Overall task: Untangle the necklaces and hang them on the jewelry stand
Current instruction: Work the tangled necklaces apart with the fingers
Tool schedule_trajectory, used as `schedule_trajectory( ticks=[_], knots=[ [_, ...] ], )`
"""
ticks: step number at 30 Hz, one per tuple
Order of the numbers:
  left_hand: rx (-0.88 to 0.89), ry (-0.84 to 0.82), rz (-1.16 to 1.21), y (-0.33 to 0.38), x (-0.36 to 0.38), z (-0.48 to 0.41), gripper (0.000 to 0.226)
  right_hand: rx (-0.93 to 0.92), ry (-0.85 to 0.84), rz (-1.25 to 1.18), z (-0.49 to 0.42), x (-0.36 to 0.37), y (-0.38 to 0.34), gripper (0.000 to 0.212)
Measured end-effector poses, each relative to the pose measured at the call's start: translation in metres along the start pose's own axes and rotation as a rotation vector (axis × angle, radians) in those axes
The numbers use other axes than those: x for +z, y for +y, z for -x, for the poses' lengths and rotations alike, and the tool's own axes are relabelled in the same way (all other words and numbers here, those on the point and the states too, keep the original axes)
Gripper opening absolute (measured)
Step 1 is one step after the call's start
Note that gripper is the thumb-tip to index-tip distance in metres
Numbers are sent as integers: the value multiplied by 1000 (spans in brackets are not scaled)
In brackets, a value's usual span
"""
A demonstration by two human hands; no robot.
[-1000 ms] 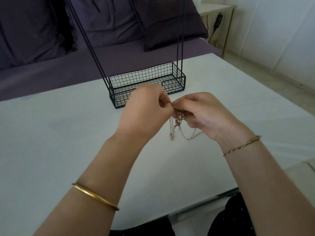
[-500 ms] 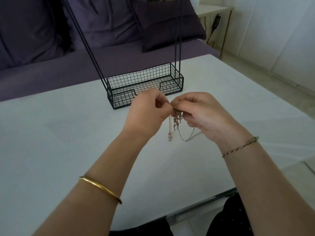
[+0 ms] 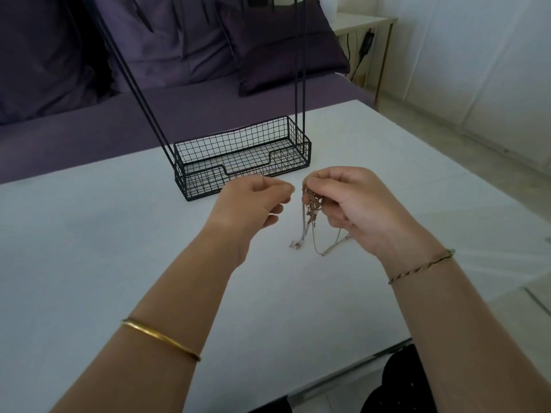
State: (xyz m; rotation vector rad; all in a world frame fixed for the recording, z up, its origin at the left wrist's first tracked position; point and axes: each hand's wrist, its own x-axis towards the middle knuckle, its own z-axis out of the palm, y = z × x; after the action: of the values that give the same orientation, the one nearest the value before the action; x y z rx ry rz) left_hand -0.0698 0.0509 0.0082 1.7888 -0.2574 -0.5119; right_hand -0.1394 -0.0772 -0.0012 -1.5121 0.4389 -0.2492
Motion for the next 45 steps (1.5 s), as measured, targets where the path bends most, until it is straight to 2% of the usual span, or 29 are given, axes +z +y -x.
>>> schedule_trajectory(
  ticks=[5, 13, 21, 26, 29, 35, 41, 45],
  knots=[
    [111, -15, -132, 4, 10, 1, 6, -32, 27, -12, -2, -2, 1, 15],
    [135, 37, -191, 9, 29, -6, 6, -163, 116, 117, -1, -12, 2, 11],
    [-42, -111, 20, 10, 22, -5, 13, -72, 42, 136, -2, -14, 4, 16],
    [-85, -229, -66, 10, 16, -4, 10, -62, 32, 133, -1, -16, 4, 16],
    [-39, -200, -149, 10, 15, -4, 6, -46, 8, 146, 0, -15, 4, 17],
    [44, -46, -114, 8, 17, -4, 4, -11, -84, 166, 3, -13, 1, 17],
    [60, -98, -211, 3, 15, -5, 8, -59, -82, 380, 2, -14, 4, 14],
    [121, -128, -347, 2, 13, -3, 10, -64, -22, 291, 0, -14, 5, 16]
  ],
)
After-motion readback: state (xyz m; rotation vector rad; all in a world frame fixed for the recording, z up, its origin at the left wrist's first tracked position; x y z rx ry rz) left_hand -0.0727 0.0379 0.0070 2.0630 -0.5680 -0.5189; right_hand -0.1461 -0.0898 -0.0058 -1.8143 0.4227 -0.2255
